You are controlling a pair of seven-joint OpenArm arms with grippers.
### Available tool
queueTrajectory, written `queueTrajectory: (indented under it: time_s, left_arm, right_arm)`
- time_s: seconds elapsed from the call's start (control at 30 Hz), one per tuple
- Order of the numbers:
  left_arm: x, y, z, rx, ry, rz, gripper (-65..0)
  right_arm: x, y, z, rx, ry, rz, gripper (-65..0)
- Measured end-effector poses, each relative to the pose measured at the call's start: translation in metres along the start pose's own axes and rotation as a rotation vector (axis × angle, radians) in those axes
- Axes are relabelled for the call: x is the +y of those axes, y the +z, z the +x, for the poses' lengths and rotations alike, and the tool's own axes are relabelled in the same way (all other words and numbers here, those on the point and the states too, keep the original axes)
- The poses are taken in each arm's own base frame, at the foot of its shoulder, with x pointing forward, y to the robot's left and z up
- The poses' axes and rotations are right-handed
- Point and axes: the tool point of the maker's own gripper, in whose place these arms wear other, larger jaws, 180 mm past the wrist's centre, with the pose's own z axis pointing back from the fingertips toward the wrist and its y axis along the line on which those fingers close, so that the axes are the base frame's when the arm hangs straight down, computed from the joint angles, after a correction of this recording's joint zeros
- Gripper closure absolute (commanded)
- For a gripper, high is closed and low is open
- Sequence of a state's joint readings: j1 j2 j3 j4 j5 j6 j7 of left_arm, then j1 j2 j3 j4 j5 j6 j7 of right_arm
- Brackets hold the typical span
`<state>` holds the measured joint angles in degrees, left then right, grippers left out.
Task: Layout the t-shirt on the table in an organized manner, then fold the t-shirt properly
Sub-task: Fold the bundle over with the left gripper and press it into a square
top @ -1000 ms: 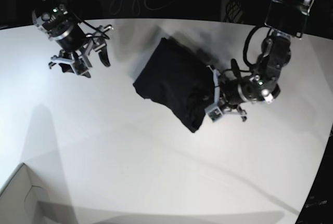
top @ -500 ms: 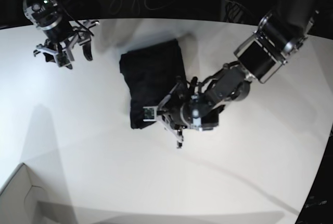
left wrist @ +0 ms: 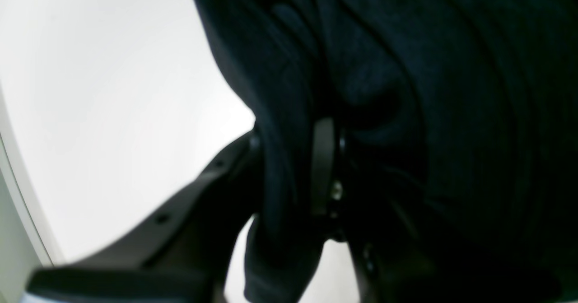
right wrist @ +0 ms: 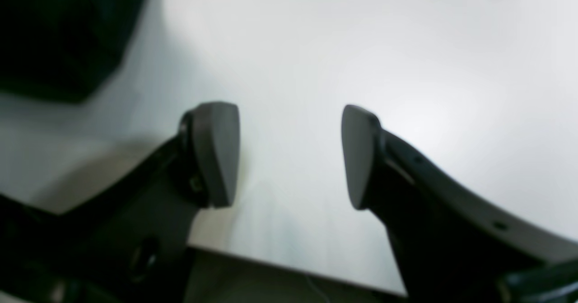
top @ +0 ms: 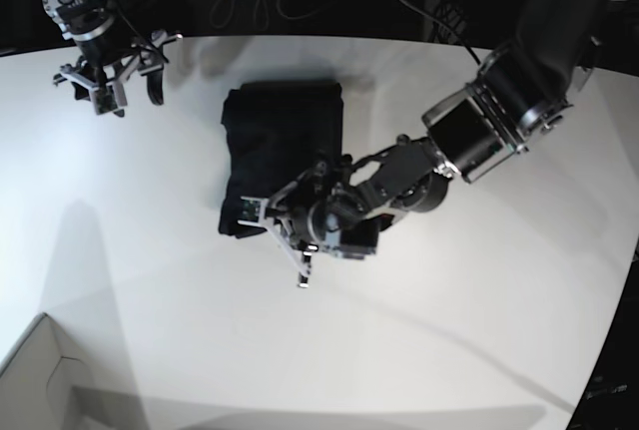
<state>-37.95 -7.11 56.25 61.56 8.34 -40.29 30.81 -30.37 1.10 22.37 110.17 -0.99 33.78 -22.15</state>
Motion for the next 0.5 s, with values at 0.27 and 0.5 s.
queueTrajectory:
  time_s: [0.27, 0.5]
  left_arm:
    - [0.002, 0.004, 0.002, -0.005, -0.011, 0.011, -27.9]
    - [0.050, 0.036, 0.010, -0.033, -0.026, 0.168, -32.5]
  right_arm:
    - [0.001, 0.004, -0.002, 0.005, -0.009, -0.003, -36.2]
    - [0.000, 0.005, 0.000, 0.001, -0.006, -0.007, -36.2]
